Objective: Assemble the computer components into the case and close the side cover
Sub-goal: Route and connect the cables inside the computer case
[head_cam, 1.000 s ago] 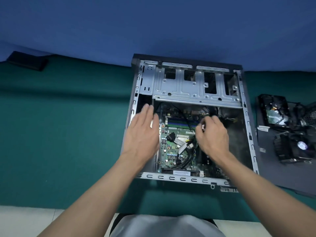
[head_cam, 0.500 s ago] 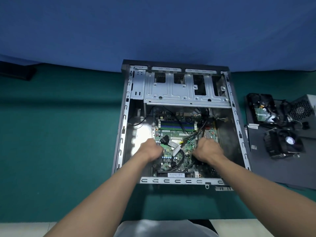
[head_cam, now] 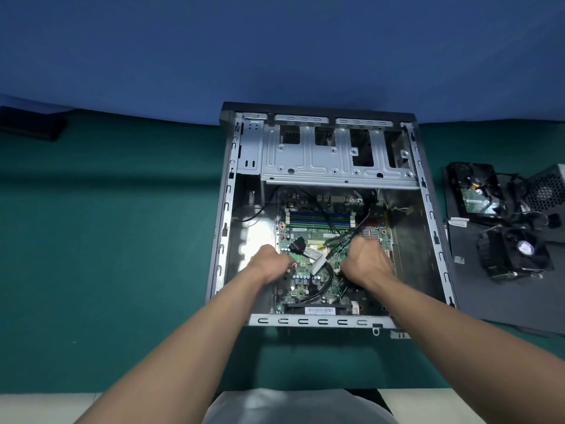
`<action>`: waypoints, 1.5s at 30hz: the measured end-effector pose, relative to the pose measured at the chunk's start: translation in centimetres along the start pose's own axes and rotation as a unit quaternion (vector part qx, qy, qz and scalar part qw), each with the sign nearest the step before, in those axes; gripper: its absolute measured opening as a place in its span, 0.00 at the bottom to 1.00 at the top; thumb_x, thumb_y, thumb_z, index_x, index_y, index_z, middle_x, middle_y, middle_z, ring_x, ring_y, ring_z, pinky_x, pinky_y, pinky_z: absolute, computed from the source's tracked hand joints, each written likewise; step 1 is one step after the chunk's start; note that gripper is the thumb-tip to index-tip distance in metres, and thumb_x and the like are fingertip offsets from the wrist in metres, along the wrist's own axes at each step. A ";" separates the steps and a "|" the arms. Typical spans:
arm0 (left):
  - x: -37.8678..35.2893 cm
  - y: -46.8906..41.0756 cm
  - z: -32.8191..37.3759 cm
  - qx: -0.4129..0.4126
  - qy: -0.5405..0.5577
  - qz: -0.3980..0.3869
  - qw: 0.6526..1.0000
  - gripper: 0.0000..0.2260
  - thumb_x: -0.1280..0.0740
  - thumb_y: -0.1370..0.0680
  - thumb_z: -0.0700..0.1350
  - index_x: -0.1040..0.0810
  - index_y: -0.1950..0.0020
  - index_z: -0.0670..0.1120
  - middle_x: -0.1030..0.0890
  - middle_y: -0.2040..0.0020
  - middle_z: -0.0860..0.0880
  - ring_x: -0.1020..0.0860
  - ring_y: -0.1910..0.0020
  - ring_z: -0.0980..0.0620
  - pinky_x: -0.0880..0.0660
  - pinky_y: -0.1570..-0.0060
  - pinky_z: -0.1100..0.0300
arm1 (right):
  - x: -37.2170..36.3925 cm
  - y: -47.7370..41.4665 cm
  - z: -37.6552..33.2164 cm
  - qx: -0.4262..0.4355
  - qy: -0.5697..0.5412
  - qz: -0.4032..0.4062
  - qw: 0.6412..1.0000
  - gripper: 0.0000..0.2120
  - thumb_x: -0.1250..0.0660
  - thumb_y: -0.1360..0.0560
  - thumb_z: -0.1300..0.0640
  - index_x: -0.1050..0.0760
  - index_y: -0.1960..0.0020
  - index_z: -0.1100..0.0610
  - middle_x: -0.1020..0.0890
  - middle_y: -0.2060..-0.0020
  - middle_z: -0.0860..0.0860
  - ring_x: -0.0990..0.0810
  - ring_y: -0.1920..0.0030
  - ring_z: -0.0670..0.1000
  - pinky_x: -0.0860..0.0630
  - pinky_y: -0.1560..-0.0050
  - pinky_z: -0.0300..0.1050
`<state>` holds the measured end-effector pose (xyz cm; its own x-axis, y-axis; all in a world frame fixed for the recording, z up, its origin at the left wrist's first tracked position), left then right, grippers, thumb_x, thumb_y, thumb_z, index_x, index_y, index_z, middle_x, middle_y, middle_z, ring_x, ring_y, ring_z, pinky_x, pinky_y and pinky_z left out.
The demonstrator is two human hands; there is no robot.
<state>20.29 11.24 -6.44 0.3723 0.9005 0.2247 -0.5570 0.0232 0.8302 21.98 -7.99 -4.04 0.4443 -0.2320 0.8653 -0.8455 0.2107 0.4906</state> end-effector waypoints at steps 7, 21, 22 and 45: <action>0.0 -0.6 0.3 -0.003 -0.057 0.039 0.998 0.08 0.36 0.20 0.43 0.29 0.56 0.41 0.25 0.62 0.47 0.25 0.66 0.54 0.29 0.69 0.61 | -0.5 0.4 2.4 -0.039 0.038 -0.126 0.991 0.09 0.37 0.24 0.53 0.31 0.60 0.56 0.24 0.66 0.49 0.26 0.69 0.46 0.31 0.70 0.40; 0.6 -0.5 0.1 0.032 -0.009 0.028 0.999 0.09 0.33 0.22 0.44 0.25 0.50 0.38 0.19 0.55 0.40 0.18 0.56 0.44 0.21 0.60 0.53 | -0.8 0.7 2.0 -0.017 0.050 -0.112 0.992 0.05 0.38 0.23 0.61 0.29 0.57 0.58 0.23 0.63 0.52 0.24 0.65 0.50 0.21 0.59 0.44; 0.7 -0.3 0.2 0.031 -0.022 0.030 0.999 0.09 0.33 0.22 0.45 0.25 0.51 0.39 0.19 0.57 0.42 0.19 0.59 0.46 0.23 0.64 0.56 | -0.8 0.6 1.9 -0.014 0.051 -0.113 0.992 0.05 0.38 0.23 0.61 0.29 0.58 0.58 0.22 0.63 0.52 0.23 0.65 0.50 0.20 0.58 0.44; -1.4 0.2 1.0 -0.097 -0.164 0.014 0.982 0.07 0.35 0.20 0.44 0.21 0.52 0.42 0.23 0.59 0.52 0.28 0.66 0.59 0.31 0.64 0.64 | 0.7 1.5 2.3 0.013 0.068 -0.138 0.988 0.21 0.39 0.24 0.37 0.33 0.58 0.56 0.25 0.58 0.51 0.25 0.61 0.50 0.30 0.60 0.42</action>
<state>20.42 9.55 -6.11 0.5556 0.7151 0.4243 -0.6898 0.1114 0.7154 20.31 -10.04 -2.99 0.6934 -0.1464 0.7056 -0.6929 0.1332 0.7086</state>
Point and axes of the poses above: each hand's wrist, its own y-axis away from the middle knuckle, its own x-axis out of the back of the hand, z = x × y, the point moved 5 cm from there along -y, towards the middle knuckle
